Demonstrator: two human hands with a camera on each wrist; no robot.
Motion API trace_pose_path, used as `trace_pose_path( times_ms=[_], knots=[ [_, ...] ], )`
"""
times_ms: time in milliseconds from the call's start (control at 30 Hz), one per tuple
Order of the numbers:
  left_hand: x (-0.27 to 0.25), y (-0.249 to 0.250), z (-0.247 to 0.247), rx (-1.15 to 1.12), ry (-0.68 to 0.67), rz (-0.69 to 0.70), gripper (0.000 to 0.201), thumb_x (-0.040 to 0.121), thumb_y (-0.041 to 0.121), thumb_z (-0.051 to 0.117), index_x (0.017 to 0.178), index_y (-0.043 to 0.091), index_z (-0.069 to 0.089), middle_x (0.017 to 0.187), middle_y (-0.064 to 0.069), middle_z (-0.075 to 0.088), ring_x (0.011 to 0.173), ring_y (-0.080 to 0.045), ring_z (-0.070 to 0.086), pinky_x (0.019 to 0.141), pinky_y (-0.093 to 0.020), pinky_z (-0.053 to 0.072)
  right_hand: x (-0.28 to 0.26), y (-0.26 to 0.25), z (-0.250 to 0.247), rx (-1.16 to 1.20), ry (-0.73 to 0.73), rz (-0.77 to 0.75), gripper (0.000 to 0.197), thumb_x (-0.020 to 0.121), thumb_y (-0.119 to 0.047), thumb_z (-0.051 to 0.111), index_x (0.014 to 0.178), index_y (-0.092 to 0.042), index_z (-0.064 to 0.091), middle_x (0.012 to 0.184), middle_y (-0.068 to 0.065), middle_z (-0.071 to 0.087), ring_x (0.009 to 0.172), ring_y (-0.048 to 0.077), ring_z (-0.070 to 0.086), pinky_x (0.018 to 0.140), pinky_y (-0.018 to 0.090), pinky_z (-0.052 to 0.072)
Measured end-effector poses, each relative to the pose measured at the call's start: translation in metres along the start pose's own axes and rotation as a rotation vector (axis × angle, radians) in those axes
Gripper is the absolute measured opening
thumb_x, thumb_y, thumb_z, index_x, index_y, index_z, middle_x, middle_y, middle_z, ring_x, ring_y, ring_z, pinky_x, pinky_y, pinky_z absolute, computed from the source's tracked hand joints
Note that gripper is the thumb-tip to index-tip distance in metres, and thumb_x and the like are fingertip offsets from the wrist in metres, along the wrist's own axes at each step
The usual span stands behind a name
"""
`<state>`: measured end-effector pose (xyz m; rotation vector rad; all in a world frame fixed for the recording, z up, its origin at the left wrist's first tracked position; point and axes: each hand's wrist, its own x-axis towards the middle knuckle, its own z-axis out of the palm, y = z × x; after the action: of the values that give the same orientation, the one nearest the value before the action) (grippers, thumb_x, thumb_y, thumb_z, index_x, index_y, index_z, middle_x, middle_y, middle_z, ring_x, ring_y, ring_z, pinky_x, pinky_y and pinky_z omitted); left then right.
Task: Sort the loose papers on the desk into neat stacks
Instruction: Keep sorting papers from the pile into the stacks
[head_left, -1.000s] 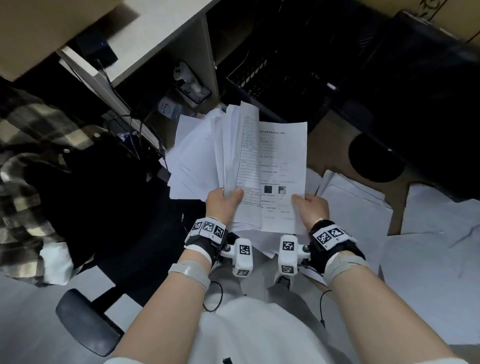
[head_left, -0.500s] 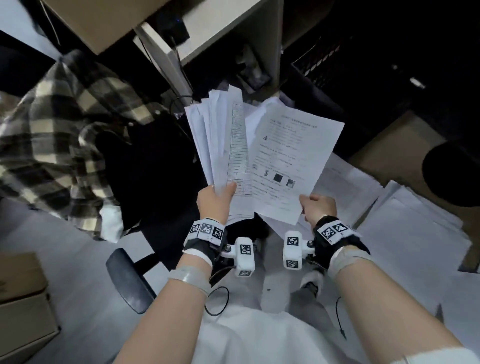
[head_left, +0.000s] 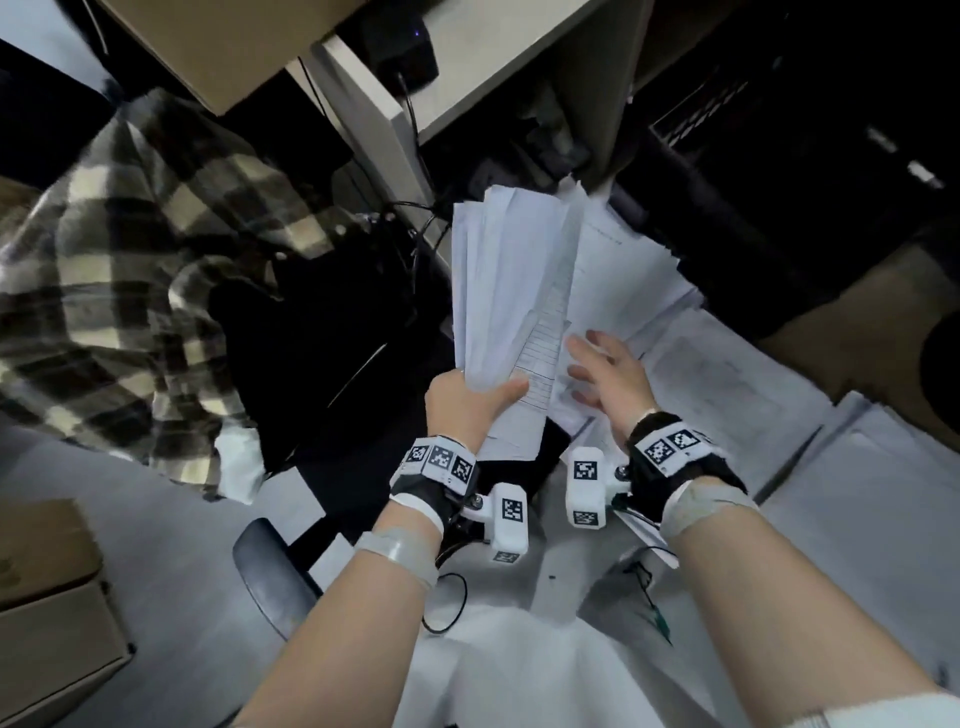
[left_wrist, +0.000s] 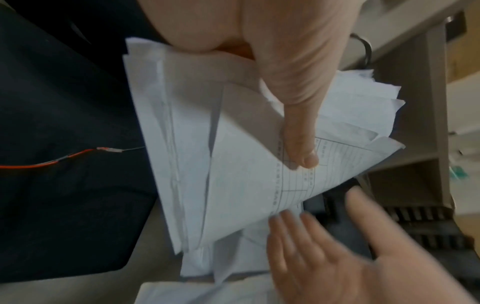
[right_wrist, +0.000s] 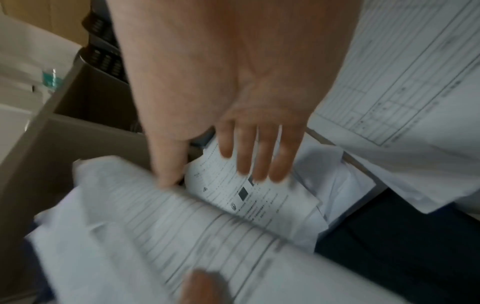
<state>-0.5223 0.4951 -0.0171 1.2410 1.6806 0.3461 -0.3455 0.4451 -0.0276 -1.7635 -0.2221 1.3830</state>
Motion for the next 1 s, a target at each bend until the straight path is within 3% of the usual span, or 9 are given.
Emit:
trace_pose_path(
  times_ms=[100,167,300,400,467,600,767,900,1000],
  knots=[
    [-0.01,0.011,0.024,0.233,-0.099,0.057,0.051,0.054,0.059,0.08,0.085,0.02,0.074,0.081,0.008,0.074,0.078,-0.012,0.071,0.072,-0.033,0.061,-0.014,-0.012,-0.012,-0.017,0.018,-0.027,0.096,0.073,-0.067,0.072,0.149,-0.021,0.035,0.135,-0.004,0.052,0.115,0.017,0.059,0.097,0.042,0.052],
    [-0.02,0.021,0.037,0.335,-0.145,0.108,0.047,0.056,0.059,0.077,0.083,0.02,0.073,0.079,0.007,0.072,0.077,-0.015,0.07,0.072,-0.035,0.06,-0.013,-0.021,-0.023,0.011,0.132,0.001,0.094,0.067,-0.064,0.076,0.141,-0.017,0.043,0.127,-0.003,0.059,0.109,0.018,0.062,0.093,0.043,0.054],
    [-0.04,0.036,0.057,0.333,-0.204,0.224,0.041,0.069,0.061,0.076,0.072,0.021,0.069,0.065,0.009,0.067,0.063,-0.012,0.062,0.059,-0.031,0.052,-0.022,-0.024,-0.054,0.014,0.243,0.05,0.024,0.08,-0.019,0.057,0.096,-0.002,0.063,0.088,0.01,0.064,0.082,0.029,0.064,0.074,0.047,0.059],
    [-0.051,0.044,0.071,0.204,-0.214,0.277,0.052,0.086,0.054,0.068,0.051,0.02,0.048,0.042,0.01,0.042,0.047,-0.012,0.038,0.051,-0.03,0.029,-0.03,-0.018,-0.084,0.096,0.29,0.09,0.013,0.082,-0.008,0.044,0.079,-0.008,0.057,0.081,0.013,0.06,0.075,0.03,0.059,0.065,0.043,0.059],
    [-0.06,0.047,0.079,0.174,-0.198,0.303,0.056,0.09,0.049,0.065,0.051,0.02,0.038,0.044,0.009,0.031,0.048,-0.015,0.029,0.051,-0.031,0.023,-0.034,-0.007,-0.106,0.033,0.343,0.057,0.013,0.084,-0.01,0.047,0.074,-0.011,0.055,0.075,0.007,0.057,0.074,0.027,0.056,0.068,0.041,0.054],
    [-0.083,0.039,0.103,0.15,-0.098,0.284,0.055,0.093,0.044,0.064,0.053,0.018,0.035,0.048,0.008,0.036,0.044,-0.01,0.031,0.046,-0.026,0.025,-0.049,0.02,-0.163,-0.093,0.459,0.035,0.016,0.084,-0.019,0.054,0.087,-0.006,0.063,0.085,0.005,0.062,0.082,0.025,0.057,0.076,0.033,0.045],
    [-0.109,0.036,0.14,0.057,-0.066,0.297,0.057,0.093,0.037,0.066,0.053,0.015,0.031,0.049,0.005,0.029,0.038,-0.007,0.026,0.041,-0.018,0.02,-0.086,0.049,-0.251,-0.171,0.777,0.171,0.045,0.093,-0.031,0.053,0.126,0.0,0.058,0.127,0.017,0.061,0.116,0.036,0.057,0.092,0.037,0.044],
    [-0.116,0.047,0.17,-0.003,-0.084,0.311,0.055,0.091,0.038,0.068,0.056,0.012,0.034,0.05,0.003,0.027,0.039,-0.008,0.023,0.04,-0.018,0.017,-0.11,0.051,-0.286,-0.163,0.953,0.105,0.037,0.085,-0.032,0.058,0.114,-0.01,0.062,0.111,0.01,0.068,0.1,0.034,0.063,0.074,0.032,0.039],
    [-0.11,0.052,0.175,-0.025,-0.142,0.34,0.056,0.09,0.04,0.069,0.054,0.014,0.034,0.05,0.003,0.029,0.04,-0.007,0.024,0.041,-0.019,0.019,-0.106,0.045,-0.278,-0.225,0.795,0.038,0.03,0.082,-0.033,0.063,0.101,-0.011,0.063,0.097,0.008,0.068,0.092,0.032,0.063,0.072,0.03,0.04]
  ],
)
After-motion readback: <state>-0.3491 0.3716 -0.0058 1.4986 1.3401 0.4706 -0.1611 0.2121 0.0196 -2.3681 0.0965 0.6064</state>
